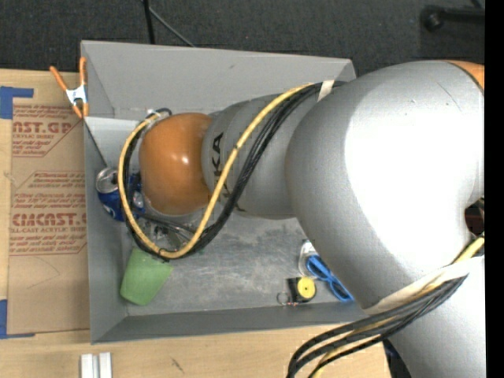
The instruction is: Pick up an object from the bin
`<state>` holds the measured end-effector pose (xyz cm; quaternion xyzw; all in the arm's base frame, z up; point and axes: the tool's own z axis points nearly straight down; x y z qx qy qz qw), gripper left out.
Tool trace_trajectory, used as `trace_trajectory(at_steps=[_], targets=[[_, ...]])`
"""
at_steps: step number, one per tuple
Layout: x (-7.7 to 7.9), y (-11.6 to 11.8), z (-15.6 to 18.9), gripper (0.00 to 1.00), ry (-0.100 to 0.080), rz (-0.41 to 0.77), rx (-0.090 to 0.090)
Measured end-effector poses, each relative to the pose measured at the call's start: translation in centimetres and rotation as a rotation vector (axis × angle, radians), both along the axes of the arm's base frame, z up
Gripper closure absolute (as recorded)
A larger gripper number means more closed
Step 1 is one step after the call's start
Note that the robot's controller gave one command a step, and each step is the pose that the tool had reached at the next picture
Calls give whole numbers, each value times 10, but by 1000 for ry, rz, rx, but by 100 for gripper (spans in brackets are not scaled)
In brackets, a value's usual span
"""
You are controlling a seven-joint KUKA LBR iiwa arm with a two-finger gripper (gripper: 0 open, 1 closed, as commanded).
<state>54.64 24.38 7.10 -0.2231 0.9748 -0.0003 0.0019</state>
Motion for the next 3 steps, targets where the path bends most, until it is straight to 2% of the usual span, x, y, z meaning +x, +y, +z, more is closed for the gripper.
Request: trace_trajectory(at_steps=[1,2,3], targets=[[1,1,41,100,-2,0,2],[3,3,99,100,-4,1,3],[4,3,129,100,-2,1,2]])
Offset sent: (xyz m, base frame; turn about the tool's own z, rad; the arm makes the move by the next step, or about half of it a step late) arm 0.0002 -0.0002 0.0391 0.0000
